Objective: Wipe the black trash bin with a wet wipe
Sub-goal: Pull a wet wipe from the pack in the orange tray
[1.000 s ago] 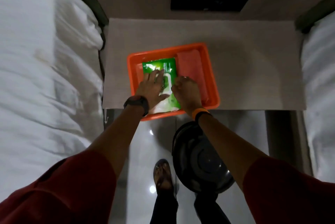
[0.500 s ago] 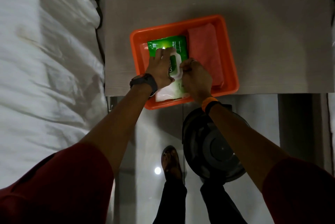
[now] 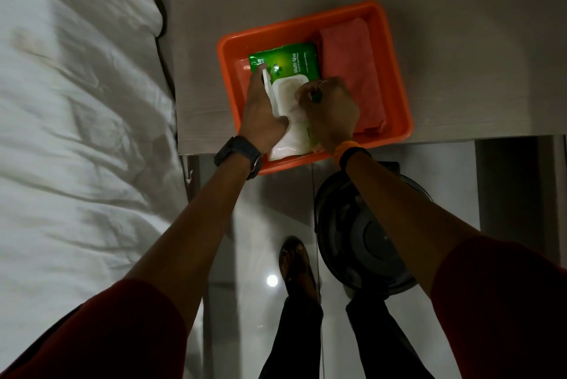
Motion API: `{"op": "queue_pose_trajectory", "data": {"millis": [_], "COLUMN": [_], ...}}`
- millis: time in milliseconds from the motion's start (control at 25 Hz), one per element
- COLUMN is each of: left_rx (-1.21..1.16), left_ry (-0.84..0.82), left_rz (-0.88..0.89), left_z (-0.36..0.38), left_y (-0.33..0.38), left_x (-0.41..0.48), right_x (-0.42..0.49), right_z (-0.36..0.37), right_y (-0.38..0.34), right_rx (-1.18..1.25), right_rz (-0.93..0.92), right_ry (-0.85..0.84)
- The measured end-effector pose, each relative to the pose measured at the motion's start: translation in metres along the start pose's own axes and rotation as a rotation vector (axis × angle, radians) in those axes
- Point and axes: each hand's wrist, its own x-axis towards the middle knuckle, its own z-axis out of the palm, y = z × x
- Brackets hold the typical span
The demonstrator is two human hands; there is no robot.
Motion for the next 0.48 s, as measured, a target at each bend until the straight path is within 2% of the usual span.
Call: {"op": "queue_pose_trajectory", "data": {"millis": [240,400,480], "left_rx": [0.019,0.177,0.354], "left_ry": [0.021,0.041,-0.025], "left_rz": [0.015,0.124,0.188], "left_z": [0.002,0.007,0.010], "left_y": [-0.003,-0.004,-0.007], "left_x": [0.000,-0.007,-0.010], "right_x": [-0.006,-0.009,-0.013], "right_z": [0.003,-0.014,-0.033], "right_y": [-0.003,-0.008,-0.001], "right_rx": [-0.021,0.409,0.654], "right_rz": [-0.037,0.185,0.291], "right_ry": [-0.044,0.051,0.133]}}
